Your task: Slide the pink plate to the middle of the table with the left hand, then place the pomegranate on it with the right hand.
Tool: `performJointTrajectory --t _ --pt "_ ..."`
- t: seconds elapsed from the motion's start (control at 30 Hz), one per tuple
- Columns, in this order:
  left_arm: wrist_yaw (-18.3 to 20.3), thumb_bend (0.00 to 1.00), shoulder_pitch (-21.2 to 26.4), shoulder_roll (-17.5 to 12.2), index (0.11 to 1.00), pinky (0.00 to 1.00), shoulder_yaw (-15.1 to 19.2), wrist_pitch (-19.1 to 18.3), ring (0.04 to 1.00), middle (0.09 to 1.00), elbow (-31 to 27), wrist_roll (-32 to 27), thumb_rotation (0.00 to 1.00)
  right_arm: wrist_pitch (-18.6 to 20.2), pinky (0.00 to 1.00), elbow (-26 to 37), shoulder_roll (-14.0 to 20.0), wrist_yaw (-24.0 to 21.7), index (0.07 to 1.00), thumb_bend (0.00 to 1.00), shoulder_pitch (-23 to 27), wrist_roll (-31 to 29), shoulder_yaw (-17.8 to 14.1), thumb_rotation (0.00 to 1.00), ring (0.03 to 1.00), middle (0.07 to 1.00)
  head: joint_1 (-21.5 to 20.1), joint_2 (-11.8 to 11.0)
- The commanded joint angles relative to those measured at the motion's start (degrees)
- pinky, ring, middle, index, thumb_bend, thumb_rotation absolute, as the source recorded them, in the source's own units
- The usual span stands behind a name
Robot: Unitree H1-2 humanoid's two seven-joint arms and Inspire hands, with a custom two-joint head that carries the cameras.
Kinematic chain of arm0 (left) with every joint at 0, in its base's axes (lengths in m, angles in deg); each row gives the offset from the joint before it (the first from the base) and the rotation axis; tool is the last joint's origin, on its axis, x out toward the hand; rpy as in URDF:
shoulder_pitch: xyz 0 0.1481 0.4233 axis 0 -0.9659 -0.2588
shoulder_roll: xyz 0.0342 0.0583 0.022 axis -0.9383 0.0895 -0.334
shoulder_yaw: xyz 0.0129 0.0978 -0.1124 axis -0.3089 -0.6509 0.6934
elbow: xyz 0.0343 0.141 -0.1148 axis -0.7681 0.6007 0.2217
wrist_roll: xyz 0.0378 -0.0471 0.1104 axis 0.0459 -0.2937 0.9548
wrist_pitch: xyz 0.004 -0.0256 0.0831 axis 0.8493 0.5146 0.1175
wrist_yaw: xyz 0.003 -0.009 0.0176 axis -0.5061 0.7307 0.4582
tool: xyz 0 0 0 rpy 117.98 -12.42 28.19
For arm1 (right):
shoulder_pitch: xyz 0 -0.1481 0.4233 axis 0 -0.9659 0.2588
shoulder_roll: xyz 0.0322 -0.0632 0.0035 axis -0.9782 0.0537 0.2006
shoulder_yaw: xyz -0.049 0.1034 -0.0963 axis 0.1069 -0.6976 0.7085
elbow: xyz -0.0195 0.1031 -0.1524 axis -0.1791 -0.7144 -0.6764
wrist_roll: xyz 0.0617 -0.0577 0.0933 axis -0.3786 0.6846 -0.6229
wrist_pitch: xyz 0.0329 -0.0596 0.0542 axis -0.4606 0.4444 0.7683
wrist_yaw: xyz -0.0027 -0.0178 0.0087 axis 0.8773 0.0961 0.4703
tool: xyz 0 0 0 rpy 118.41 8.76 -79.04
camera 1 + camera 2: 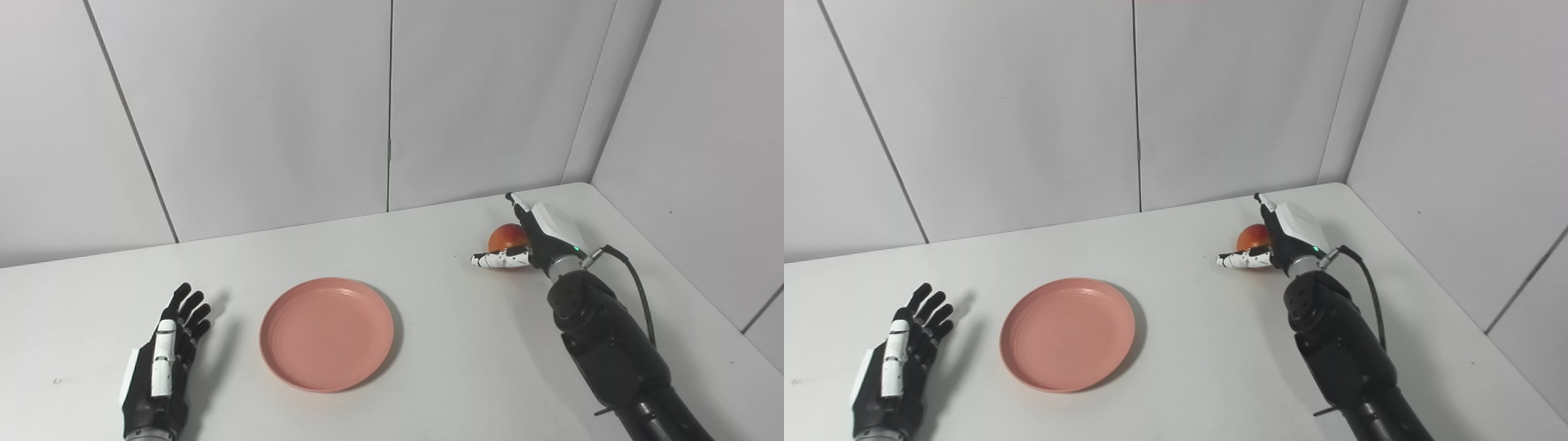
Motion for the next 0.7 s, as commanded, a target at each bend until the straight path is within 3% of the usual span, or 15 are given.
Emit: performJointTrajectory --t 0.0,0.47,0.67 --pt "0.05 0.37 0.55 0.09 0.903 0.92 0.02 0.64 0.907 0.921 -1.15 -0.29 1.0 -1.74 0.76 0.61 2.35 1.7 0.953 1.0 3.06 0.09 -0.23 0.41 0.874 0.942 0.08 0.04" --pt "-0.15 0.37 0.53 0.31 0.903 0.92 0.27 -0.02 0.908 0.921 -1.56 -0.39 1.0 -1.99 0.76 -3.67 3.13 1.81 0.919 1.0 4.95 -1.81 1.01 0.34 0.876 0.921 0.27 0.44" --pt "0.39 0.37 0.47 0.04 0.903 0.92 0.27 0.6 0.905 0.921 -1.14 -0.55 1.0 -2.59 0.71 -6.92 3.16 3.53 0.856 1.0 6.19 -1.77 2.2 0.24 0.818 0.867 0.31 0.62"
